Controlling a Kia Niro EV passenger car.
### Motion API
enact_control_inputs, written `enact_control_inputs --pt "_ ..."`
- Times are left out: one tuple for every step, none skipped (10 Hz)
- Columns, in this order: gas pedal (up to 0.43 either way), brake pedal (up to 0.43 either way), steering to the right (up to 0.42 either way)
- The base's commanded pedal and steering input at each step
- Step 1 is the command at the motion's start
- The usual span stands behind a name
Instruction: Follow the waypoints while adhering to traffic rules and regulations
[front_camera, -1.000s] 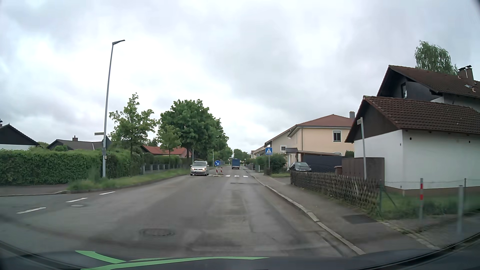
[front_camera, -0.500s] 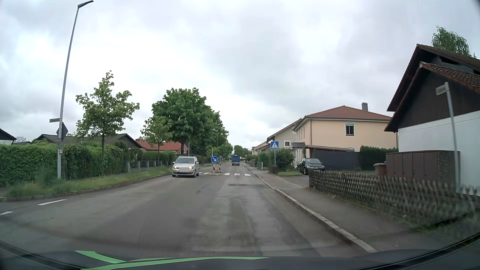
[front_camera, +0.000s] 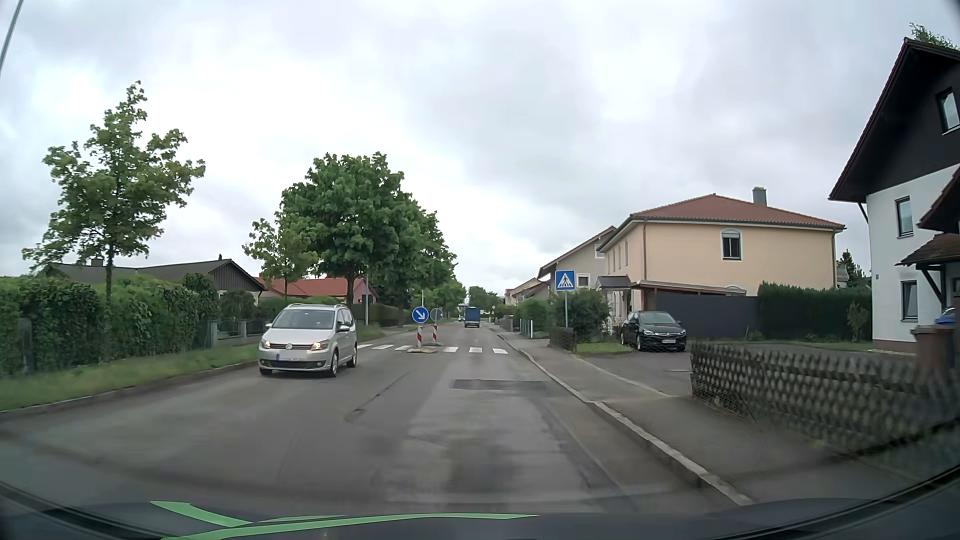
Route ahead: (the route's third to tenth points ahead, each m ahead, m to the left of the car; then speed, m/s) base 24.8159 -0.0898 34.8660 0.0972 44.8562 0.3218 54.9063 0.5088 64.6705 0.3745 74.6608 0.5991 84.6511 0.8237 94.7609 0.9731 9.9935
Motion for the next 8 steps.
enact_control_inputs --pt "0.150 0.000 -0.003" --pt "0.150 0.000 -0.003" --pt "0.150 0.000 -0.002" --pt "0.150 0.000 -0.002" --pt "0.150 0.000 0.000" --pt "0.150 0.000 0.000" --pt "0.150 0.000 0.000" --pt "0.138 0.000 0.000"
